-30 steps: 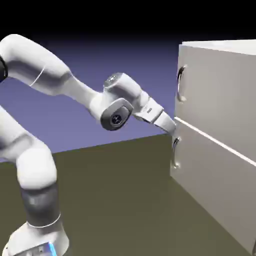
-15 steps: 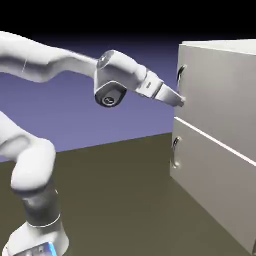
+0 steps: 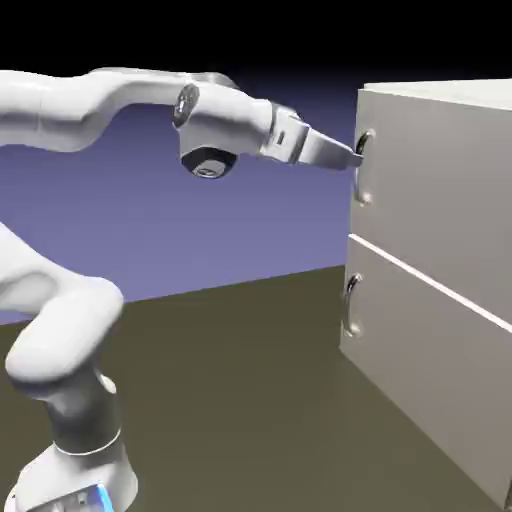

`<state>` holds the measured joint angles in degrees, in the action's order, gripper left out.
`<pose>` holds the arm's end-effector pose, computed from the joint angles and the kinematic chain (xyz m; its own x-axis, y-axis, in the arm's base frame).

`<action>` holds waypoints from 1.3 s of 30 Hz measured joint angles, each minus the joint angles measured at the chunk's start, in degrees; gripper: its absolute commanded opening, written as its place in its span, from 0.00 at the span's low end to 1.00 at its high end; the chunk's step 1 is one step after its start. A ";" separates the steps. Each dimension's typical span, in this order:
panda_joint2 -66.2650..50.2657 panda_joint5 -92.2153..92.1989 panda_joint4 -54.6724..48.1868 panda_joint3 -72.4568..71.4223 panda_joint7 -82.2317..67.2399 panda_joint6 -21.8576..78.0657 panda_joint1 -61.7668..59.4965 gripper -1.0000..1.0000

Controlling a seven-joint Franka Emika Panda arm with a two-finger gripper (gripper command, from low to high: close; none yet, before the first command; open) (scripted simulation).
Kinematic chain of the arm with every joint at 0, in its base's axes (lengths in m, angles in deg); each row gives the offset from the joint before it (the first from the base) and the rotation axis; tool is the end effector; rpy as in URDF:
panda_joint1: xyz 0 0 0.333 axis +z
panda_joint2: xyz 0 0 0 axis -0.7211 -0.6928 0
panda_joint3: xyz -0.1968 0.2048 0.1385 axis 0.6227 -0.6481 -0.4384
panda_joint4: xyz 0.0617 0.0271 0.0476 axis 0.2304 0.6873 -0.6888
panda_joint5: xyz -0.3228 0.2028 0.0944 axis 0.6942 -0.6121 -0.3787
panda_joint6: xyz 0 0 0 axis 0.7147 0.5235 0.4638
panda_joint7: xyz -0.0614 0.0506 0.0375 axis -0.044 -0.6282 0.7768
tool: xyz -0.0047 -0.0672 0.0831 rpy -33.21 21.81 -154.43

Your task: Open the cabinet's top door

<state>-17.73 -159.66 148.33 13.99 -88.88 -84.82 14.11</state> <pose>0.3736 0.0198 0.6139 0.1436 -0.7453 0.6511 -0.2405 -0.6645 -0.7076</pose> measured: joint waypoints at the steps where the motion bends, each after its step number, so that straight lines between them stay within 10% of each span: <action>1: 0.42 -2.49 -0.56 -1.10 -1.61 0.08 -1.00 0.50; 39: 12.81 -84.48 -25.82 -41.55 -54.14 3.13 -42.06 0.50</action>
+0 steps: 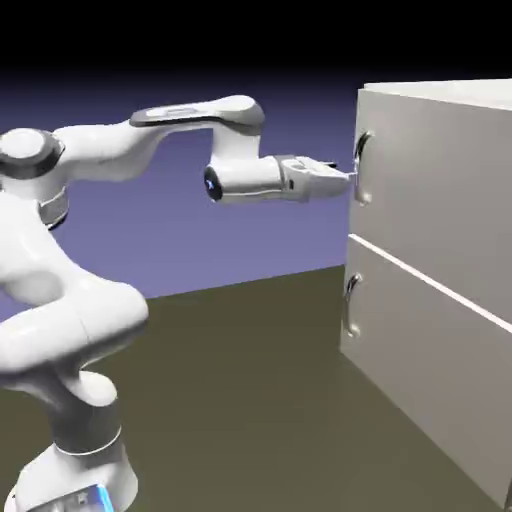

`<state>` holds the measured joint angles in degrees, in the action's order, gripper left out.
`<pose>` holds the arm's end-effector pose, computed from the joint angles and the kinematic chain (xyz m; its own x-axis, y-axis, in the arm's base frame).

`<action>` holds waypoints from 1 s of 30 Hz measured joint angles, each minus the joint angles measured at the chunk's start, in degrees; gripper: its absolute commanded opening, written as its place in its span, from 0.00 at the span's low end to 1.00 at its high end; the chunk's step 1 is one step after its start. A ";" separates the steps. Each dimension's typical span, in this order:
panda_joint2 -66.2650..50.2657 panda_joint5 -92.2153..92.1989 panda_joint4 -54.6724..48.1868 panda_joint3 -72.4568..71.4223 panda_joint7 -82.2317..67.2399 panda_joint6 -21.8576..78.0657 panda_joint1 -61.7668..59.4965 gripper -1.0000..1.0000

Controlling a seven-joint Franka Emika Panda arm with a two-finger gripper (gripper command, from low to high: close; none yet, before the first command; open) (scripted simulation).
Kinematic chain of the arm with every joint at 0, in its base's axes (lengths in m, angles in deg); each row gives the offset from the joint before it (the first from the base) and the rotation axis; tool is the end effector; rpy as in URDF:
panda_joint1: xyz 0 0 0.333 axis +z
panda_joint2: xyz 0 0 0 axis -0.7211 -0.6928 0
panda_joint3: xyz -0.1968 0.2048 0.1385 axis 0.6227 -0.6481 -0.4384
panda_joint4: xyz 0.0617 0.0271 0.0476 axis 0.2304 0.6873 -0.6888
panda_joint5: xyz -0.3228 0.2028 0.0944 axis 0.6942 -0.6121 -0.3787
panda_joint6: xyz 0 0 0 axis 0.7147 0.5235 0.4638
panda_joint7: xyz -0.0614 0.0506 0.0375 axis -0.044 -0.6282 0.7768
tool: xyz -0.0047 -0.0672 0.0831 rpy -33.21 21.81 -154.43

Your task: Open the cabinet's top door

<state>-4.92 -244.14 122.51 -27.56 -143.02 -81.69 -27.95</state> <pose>0.5013 0.1665 0.5005 -0.0259 -0.7057 0.7080 -0.0258 -0.7075 -0.7062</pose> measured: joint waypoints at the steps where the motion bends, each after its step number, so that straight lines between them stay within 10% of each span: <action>1: -0.28 -0.04 -1.51 -0.95 0.07 0.09 -1.83 0.00; 30: 5.04 32.77 46.40 44.93 1.55 28.95 50.62 0.00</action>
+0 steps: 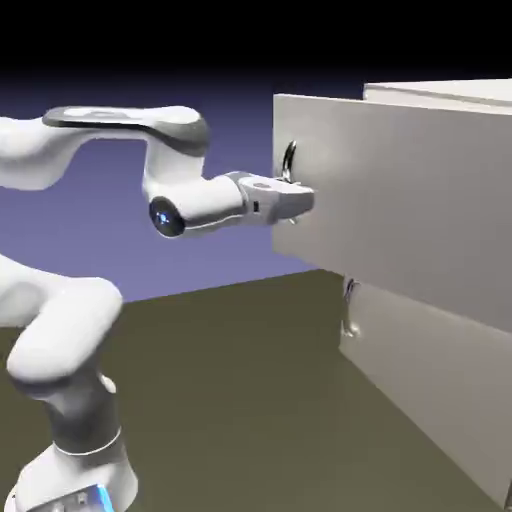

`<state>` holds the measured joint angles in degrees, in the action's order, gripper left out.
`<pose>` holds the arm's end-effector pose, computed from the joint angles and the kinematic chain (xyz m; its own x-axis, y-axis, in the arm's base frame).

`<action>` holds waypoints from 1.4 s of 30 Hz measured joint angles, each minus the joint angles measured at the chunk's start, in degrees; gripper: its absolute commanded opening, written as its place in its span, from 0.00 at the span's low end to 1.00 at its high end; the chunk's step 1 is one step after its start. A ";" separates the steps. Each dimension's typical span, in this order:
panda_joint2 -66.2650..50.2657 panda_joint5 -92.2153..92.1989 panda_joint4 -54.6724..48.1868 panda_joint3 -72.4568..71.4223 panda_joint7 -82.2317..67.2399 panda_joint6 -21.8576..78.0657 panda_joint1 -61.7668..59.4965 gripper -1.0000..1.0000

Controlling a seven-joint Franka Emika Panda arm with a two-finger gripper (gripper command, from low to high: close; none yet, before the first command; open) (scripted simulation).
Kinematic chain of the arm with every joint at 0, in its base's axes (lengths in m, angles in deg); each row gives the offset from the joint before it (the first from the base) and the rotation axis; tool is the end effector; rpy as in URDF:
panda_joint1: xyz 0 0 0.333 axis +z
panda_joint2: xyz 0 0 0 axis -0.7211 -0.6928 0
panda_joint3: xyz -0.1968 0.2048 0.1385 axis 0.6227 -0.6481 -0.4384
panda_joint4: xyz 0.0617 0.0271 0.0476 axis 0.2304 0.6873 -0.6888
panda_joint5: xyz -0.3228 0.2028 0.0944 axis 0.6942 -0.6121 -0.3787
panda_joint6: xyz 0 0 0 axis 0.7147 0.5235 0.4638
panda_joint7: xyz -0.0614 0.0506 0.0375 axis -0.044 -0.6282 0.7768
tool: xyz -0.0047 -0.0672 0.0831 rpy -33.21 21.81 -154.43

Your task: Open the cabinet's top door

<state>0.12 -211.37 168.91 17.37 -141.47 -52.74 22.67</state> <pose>0.3057 0.0544 0.5005 0.2995 -0.6390 0.7085 0.2988 -0.6425 -0.7057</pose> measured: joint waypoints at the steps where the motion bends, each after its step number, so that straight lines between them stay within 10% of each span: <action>1: 1.25 2.42 1.42 2.08 0.83 1.12 1.06 0.00; 23: 14.42 55.17 11.58 47.07 10.98 30.06 -1.85 0.00; 42: -8.22 89.48 -14.15 86.41 4.19 61.72 9.91 0.00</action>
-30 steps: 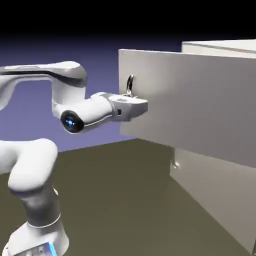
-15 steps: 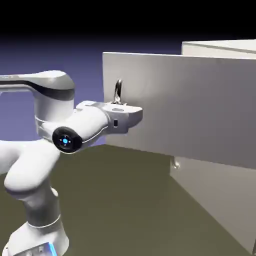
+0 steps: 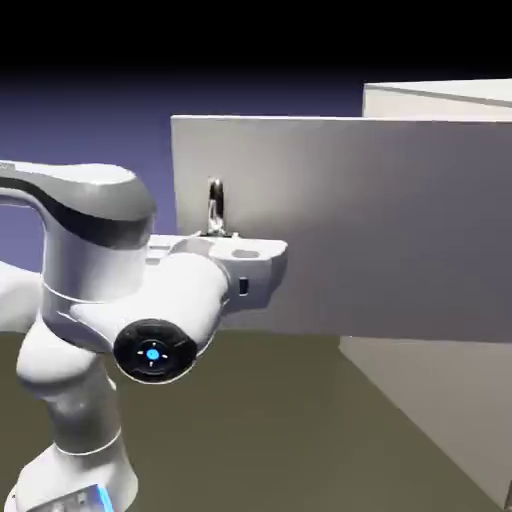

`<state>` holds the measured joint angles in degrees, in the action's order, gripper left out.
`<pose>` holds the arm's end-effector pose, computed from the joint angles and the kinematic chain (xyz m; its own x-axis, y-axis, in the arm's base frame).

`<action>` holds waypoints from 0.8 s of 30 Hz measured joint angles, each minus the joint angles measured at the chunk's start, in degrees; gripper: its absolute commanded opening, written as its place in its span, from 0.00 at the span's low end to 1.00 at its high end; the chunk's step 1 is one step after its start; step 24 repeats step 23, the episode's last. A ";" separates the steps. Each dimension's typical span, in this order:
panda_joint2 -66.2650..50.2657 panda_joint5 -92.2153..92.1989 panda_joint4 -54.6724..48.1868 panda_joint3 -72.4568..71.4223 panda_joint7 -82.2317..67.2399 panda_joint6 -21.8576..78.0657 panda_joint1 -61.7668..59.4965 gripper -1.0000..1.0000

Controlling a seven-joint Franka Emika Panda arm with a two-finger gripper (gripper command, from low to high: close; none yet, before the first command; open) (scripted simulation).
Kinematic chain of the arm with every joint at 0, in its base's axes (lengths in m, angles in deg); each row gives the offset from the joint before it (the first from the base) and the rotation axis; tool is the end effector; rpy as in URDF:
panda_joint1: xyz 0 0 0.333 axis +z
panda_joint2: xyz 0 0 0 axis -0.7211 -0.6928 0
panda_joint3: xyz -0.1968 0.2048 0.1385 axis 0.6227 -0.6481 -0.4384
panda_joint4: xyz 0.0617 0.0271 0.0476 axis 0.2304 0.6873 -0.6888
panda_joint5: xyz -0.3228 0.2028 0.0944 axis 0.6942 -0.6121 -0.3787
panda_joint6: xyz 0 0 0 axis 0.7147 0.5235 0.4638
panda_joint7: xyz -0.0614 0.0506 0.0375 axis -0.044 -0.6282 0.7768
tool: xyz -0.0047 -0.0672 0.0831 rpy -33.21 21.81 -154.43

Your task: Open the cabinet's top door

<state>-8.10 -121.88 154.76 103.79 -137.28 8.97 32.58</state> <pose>0.1470 -0.2380 0.5004 0.6352 -0.3105 0.7072 0.6353 -0.3108 -0.7070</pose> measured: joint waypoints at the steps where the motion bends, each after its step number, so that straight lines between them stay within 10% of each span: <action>1: -1.13 1.10 -2.08 1.97 -0.34 1.64 1.85 0.00; 24: -2.31 14.82 -45.18 35.84 3.20 28.19 47.11 0.00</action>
